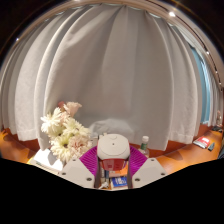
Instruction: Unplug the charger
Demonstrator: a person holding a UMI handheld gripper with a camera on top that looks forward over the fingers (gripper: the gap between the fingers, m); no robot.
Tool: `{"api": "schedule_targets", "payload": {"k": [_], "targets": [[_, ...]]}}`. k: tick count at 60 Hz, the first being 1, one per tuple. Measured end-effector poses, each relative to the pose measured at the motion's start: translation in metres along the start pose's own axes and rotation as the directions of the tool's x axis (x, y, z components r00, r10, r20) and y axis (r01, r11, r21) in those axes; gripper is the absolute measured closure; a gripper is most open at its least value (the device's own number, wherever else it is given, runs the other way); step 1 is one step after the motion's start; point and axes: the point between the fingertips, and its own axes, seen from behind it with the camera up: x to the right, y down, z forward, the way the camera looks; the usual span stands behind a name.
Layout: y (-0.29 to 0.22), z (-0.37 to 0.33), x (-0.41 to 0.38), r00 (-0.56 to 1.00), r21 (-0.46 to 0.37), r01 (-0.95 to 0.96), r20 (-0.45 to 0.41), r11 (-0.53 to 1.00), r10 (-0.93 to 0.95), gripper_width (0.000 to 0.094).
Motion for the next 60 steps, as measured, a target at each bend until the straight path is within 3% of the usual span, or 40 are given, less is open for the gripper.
{"api": "schedule_targets", "payload": {"k": [6,10,14,24,34,44,53,56,60], "targets": [[-0.071,-0.001,0.060,0.997,0.071,-0.030,-0.065,0.997,0.034,0.0552],[-0.054,0.009,0.095,0.996,0.052,-0.047,-0.078,0.998,0.051,0.0540],[-0.020,0.013,0.125,0.993,-0.017,-0.045,-0.107,0.999,0.042,0.0529],[0.120,0.026,0.169,0.994,-0.263,-0.052,-0.111,0.963,0.023,0.0529],[0.229,0.031,0.166,0.998,-0.445,-0.056,-0.027,0.894,0.049,0.0526],[0.287,0.028,0.153,0.992,-0.547,-0.091,0.026,0.832,0.125,0.0495],[0.287,0.026,0.157,0.991,-0.532,-0.094,0.035,0.842,0.132,0.0433],[0.297,0.023,0.157,0.990,-0.563,-0.097,0.032,0.821,0.139,0.0375],[0.306,0.018,0.163,0.991,-0.596,-0.102,0.011,0.797,0.134,0.0226]]}}
